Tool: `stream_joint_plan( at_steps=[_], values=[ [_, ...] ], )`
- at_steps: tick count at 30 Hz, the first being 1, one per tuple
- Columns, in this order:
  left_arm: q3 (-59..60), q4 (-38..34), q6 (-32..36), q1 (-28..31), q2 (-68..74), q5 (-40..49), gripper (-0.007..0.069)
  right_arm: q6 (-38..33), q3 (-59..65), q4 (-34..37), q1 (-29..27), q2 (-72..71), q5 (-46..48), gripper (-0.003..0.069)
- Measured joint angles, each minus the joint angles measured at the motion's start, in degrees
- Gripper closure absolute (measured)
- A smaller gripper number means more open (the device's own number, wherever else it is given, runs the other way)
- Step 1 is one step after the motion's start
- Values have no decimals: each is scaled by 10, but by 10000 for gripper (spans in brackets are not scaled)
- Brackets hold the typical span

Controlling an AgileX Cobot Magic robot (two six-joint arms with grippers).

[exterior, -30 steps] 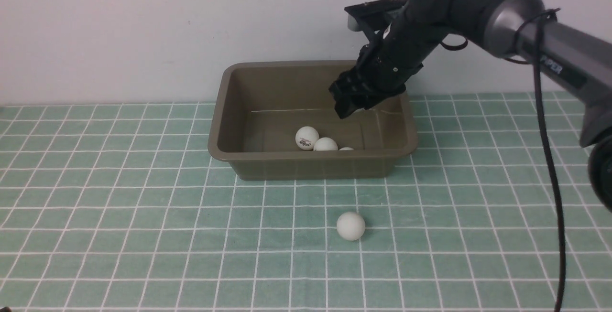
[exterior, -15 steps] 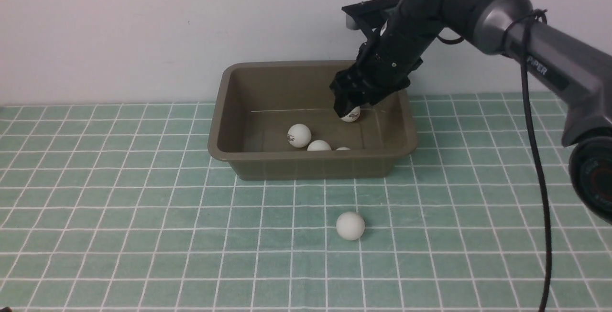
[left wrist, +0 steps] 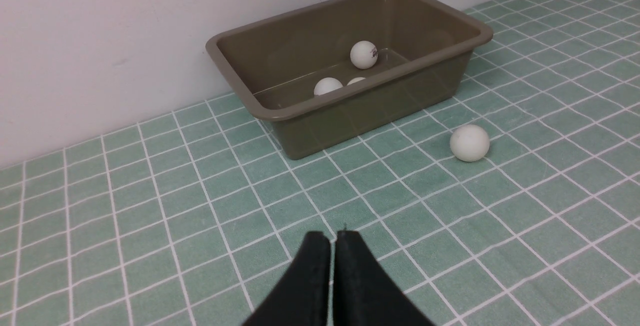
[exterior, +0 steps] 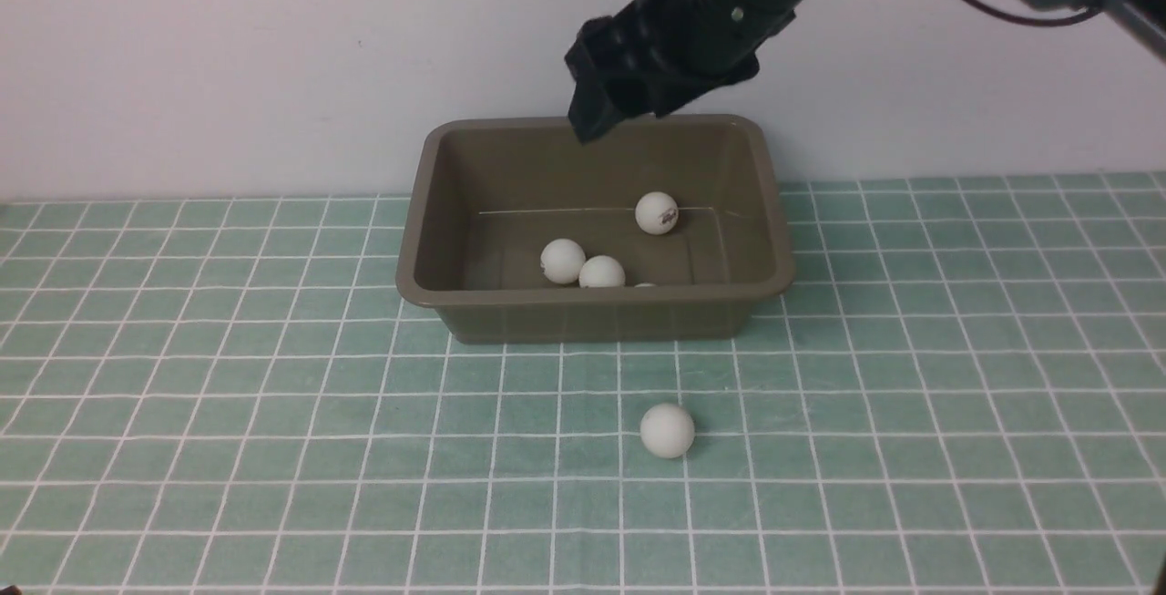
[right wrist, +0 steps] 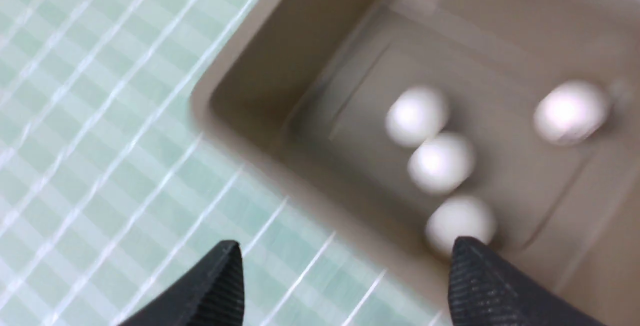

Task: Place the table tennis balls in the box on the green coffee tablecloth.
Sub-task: 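Reach for and grasp a ping pong ball on the table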

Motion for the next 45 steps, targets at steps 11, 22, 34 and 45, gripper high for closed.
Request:
stream_joint_plan(
  at_steps=[11,22,34,45],
  values=[
    [0,1,0,0,0,0,629,-4,235,-69,53,-15,-1,165],
    [0,0,0,0,0,0,629,3,286,-70,54,-15,-73,165],
    [0,0,0,0,0,0,629,40,286,-109,54,-12,-103,165],
    [0,0,0,0,0,0,629,39,302,-104,54,47,-116,165]
  ],
)
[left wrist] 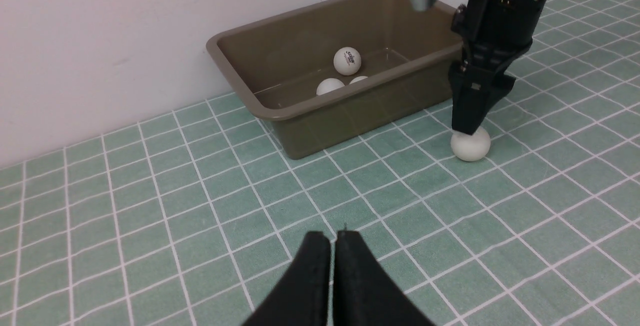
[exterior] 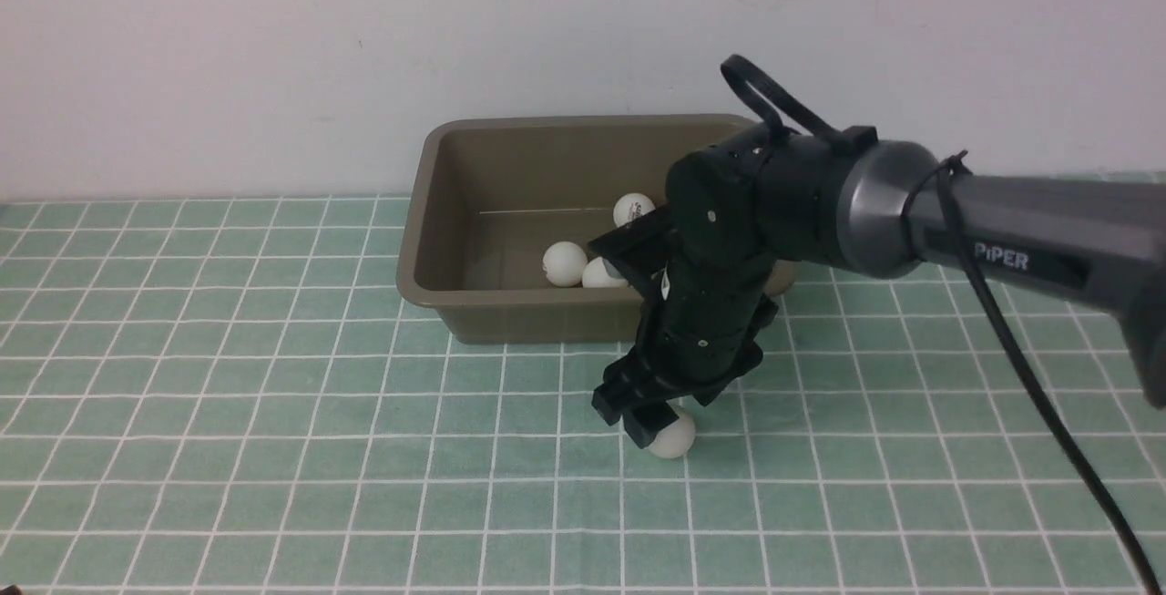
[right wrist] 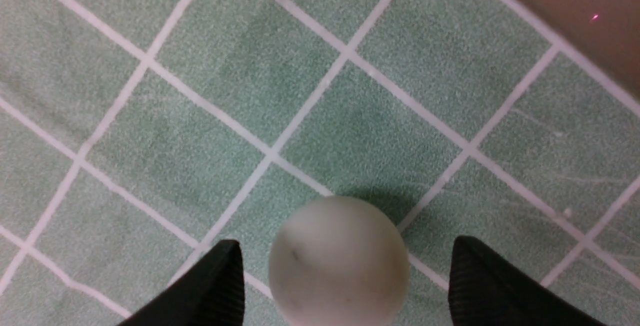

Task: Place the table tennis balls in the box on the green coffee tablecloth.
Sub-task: 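Reach for and grasp a ping pong ball on the table, then release the ping pong ball into the bin and lift the gripper away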

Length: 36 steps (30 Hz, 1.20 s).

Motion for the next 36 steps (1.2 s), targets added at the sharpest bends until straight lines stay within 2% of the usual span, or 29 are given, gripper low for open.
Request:
stream_joint_plan(
  at_steps=[7,11,13,17,24,29,31,36],
  values=[
    [0,0,0,0,0,0,629,0,0,-1,0,18,-21,174],
    [0,0,0,0,0,0,629,0,2,-3,0,30,-21,218],
    [0,0,0,0,0,0,629,0,3,-3,0,33,-21,275],
    [0,0,0,0,0,0,629,-3,3,1,0,33,-10,298],
    [0,0,0,0,0,0,629,-52,-30,75,0,18,49,298],
    [0,0,0,0,0,0,629,-102,-101,130,0,-4,73,298],
    [0,0,0,0,0,0,629,-109,-142,116,0,-7,65,298],
    [0,0,0,0,0,0,629,-71,-185,2,-14,-7,-33,298]
  ],
)
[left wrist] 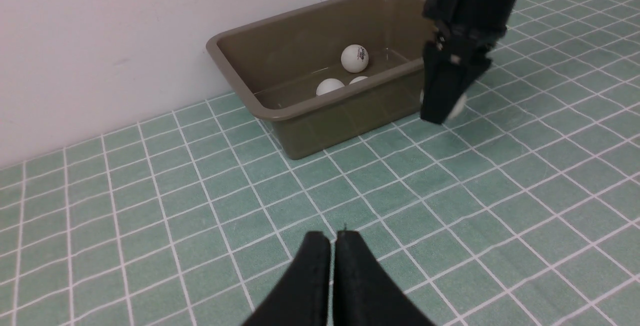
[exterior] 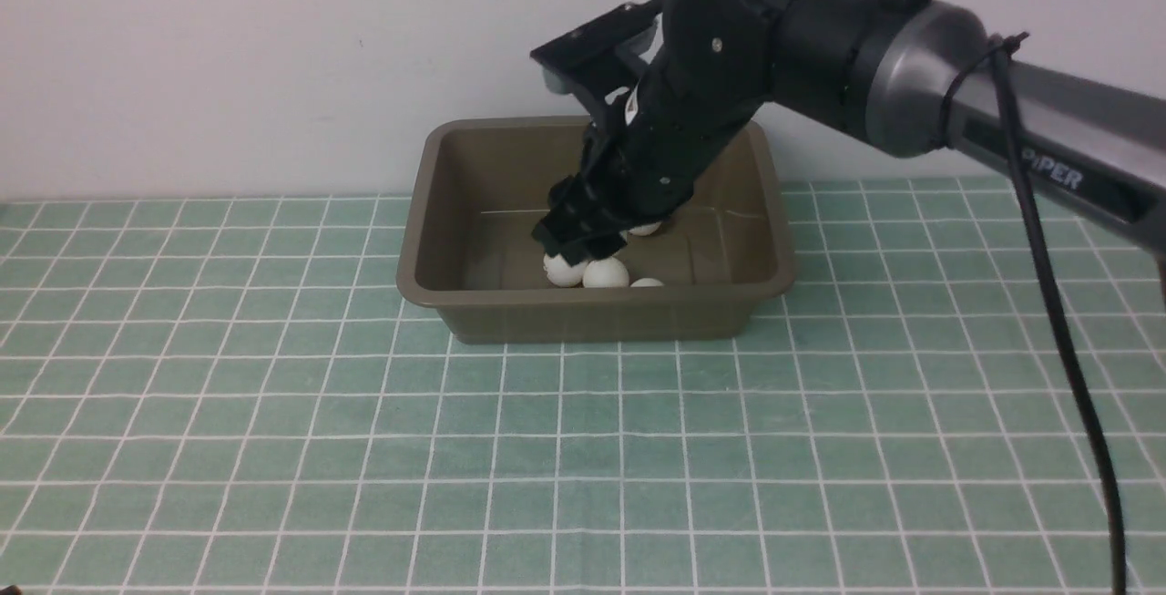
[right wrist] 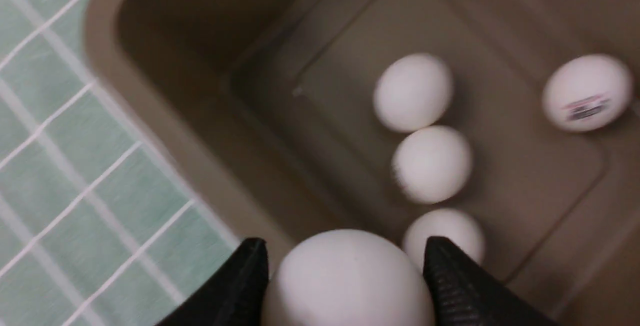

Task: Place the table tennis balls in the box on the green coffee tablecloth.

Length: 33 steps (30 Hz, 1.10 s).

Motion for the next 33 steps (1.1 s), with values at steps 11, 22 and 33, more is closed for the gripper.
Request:
stream_joint_plan(
  at_steps=[11,22,33],
  values=[
    [0,0,0,0,0,0,629,25,0,-49,-49,43,-63,288],
    [0,0,0,0,0,0,629,8,0,-77,-49,61,-46,183],
    [0,1,0,0,0,-13,629,47,0,-159,-61,-187,-27,607]
  ],
)
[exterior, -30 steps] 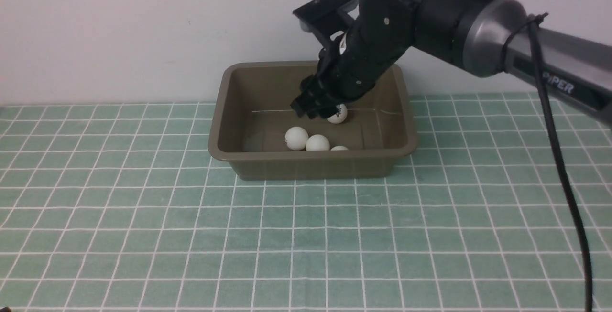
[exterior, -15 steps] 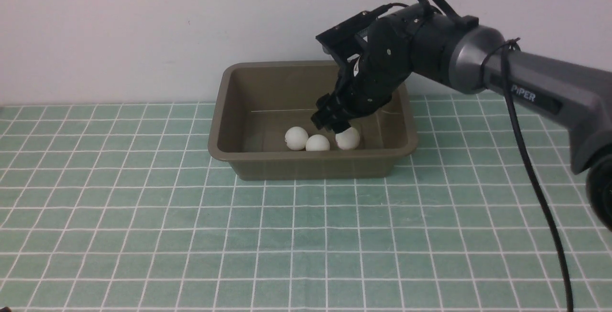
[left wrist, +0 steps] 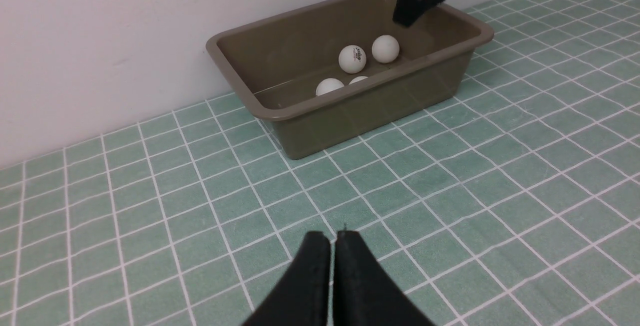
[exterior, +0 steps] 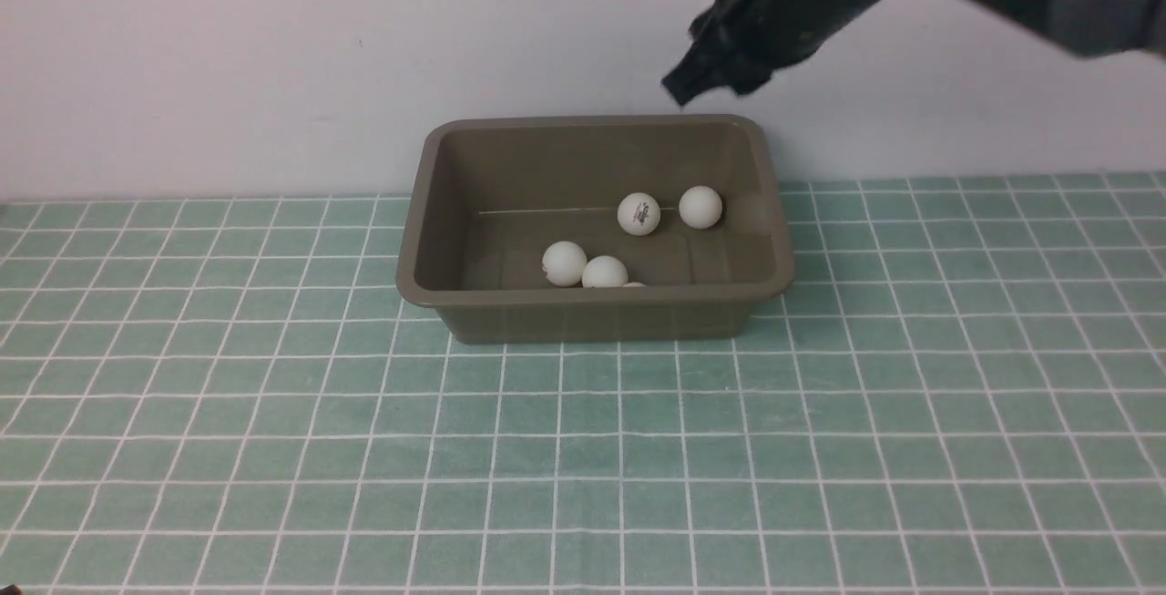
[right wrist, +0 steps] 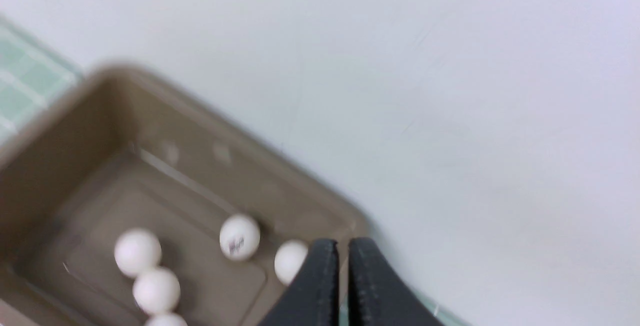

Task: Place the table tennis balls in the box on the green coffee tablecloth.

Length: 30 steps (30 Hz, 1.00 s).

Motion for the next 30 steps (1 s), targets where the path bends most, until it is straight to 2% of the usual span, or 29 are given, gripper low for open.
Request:
stream_joint_plan(
  at_steps=[3,8,13,16,19,30],
  values=[
    [0,0,0,0,0,-35,629,-3,0,11,-1,-69,1,662],
    [0,3,0,0,0,-111,629,-35,81,43,-1,-211,-13,673],
    [0,4,0,0,0,-163,629,-44,327,67,-1,-362,-135,673],
    [0,4,0,0,0,-184,629,-26,493,79,-1,-446,-259,673],
    [0,1,0,0,0,-201,629,-2,593,79,-1,-491,-327,673],
    [0,-3,-1,0,0,-200,629,9,627,79,-1,-512,-375,673]
  ],
)
